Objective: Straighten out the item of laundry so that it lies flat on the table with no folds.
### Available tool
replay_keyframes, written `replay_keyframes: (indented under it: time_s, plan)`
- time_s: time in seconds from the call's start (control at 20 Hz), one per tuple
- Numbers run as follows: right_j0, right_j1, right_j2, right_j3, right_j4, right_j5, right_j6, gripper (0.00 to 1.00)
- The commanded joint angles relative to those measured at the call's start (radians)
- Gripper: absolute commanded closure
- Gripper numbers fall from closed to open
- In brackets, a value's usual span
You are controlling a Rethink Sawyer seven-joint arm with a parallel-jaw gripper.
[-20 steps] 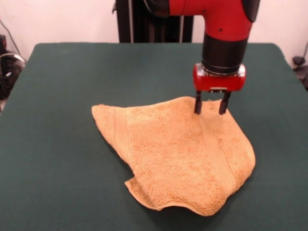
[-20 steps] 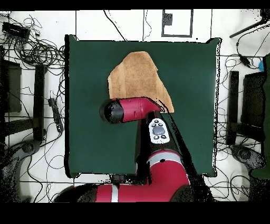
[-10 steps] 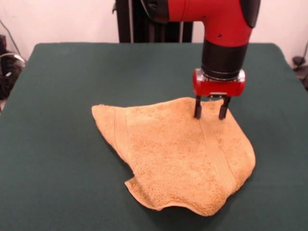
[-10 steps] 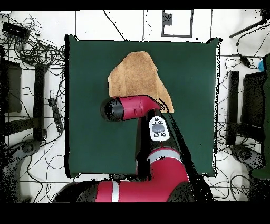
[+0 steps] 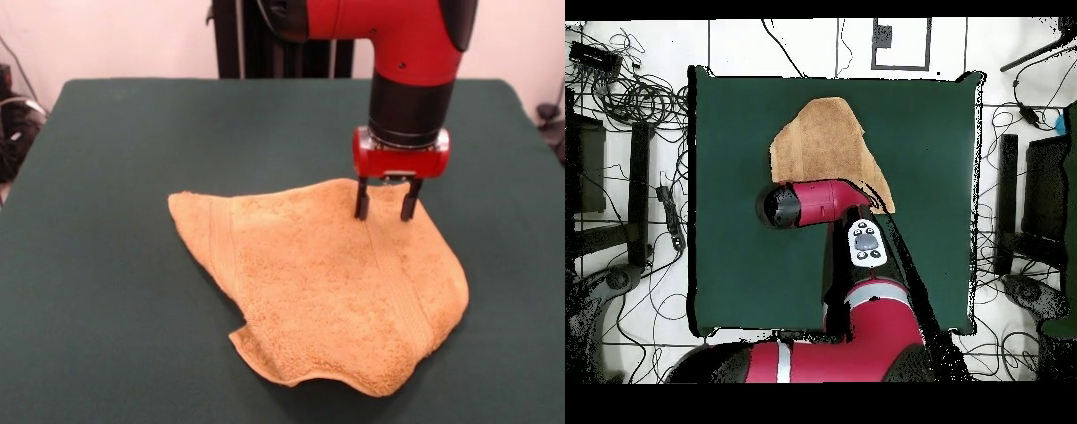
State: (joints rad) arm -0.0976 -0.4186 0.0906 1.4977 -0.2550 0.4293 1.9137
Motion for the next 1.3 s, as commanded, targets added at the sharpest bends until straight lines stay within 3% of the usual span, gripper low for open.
replay_keyframes:
  time_s: [0.05,0.85,0.9,1.3]
  plan:
    - [0.001,0.079,0.067,0.015,0.026,0.061,0.067,0.0]
    - [-0.02,0.121,0.083,0.016,0.016,-0.001,0.067,0.0]
    - [-0.019,0.123,0.082,0.012,0.018,0.0,0.068,1.0]
    - [-0.02,0.138,0.083,-0.016,0.017,0.012,0.057,1.0]
